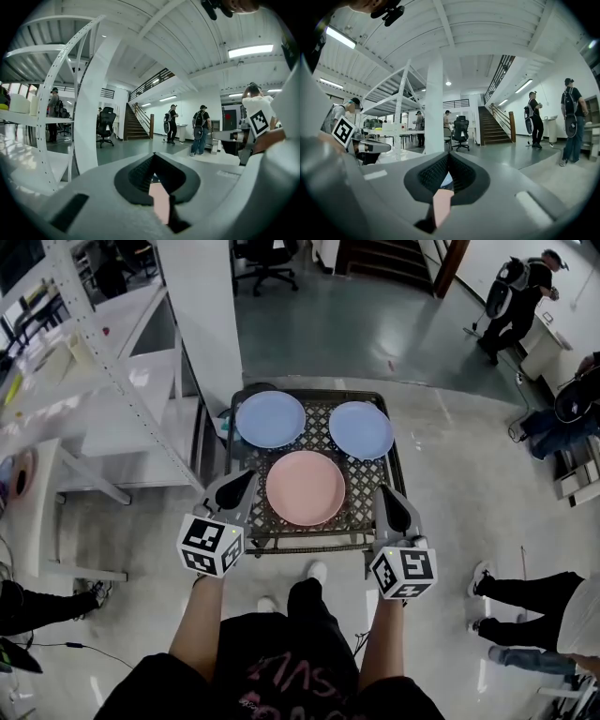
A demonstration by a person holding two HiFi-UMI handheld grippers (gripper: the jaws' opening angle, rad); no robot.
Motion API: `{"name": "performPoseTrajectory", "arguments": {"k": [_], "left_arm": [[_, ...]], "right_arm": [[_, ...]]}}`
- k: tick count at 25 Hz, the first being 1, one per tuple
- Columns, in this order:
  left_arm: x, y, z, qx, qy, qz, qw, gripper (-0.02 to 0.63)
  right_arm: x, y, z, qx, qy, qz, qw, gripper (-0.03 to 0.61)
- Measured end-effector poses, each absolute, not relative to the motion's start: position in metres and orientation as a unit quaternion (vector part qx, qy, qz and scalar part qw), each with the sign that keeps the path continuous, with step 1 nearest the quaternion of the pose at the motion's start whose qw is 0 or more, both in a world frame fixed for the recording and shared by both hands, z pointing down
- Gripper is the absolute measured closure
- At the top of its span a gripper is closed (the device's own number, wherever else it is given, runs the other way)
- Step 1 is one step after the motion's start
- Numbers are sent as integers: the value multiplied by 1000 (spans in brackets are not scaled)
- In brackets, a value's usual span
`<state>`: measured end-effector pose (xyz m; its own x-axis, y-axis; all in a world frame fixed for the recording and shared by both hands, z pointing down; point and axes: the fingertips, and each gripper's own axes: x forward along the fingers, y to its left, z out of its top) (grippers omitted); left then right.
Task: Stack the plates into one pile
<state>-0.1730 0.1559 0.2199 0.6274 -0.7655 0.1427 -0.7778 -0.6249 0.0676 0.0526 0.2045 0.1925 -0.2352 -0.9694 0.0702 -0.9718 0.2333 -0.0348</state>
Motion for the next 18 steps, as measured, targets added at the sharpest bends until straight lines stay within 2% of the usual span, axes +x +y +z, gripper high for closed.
{"name": "performPoseTrajectory", "arguments": {"k": [18], "left_arm": [[-122,60,261,873,-466,101,103,615]], "right_arm": [[111,86,235,583,-807,90,24,566]]}}
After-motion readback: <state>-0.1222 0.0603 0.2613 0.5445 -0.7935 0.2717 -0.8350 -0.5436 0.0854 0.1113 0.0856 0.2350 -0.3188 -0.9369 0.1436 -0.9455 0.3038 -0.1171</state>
